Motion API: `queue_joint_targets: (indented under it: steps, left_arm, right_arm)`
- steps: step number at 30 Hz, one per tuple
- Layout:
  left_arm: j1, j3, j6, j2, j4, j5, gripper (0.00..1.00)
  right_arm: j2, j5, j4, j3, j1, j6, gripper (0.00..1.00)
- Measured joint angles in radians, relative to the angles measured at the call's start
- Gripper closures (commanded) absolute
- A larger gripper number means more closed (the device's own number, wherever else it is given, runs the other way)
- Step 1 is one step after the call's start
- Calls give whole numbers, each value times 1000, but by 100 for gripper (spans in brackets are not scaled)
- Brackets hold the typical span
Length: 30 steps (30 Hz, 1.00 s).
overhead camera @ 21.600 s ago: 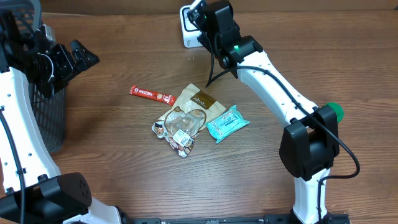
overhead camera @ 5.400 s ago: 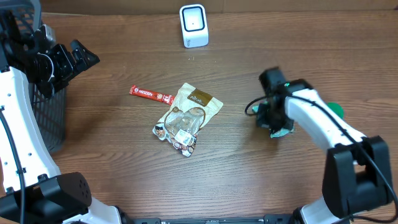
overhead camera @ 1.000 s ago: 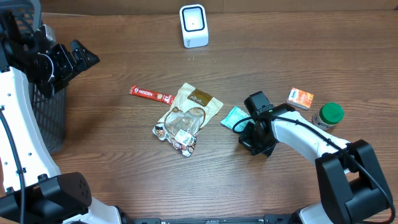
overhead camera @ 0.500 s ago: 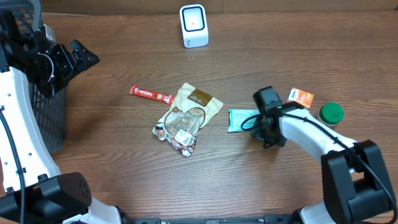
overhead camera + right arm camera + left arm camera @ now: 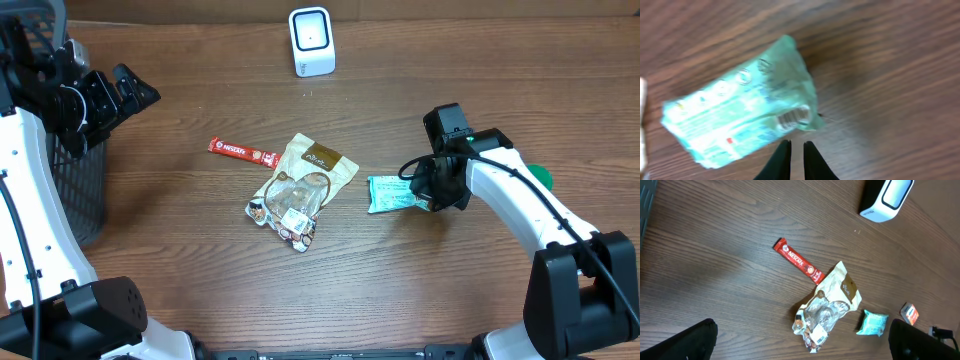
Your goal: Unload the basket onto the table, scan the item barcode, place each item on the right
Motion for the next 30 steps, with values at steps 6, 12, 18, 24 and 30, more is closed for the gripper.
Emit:
queue_joint_targets:
  steps: [6,12,18,24,30]
  left_arm:
    - [0,0,0,0,0,0,0]
    - [0,0,0,0,0,0,0]
    - [0,0,0,0,0,0,0]
    - [0,0,0,0,0,0,0]
    - [0,0,0,0,0,0,0]
  right_arm:
    - [10,-28,64,-26,0,-1,89]
    - [50,-37,138,-79,0,-4,89]
    - [70,-39,182,-105,0,-3,89]
    - [70,-40,196,-113,0,-19,79]
    - [70,-32,190,-117,-2,-69,53]
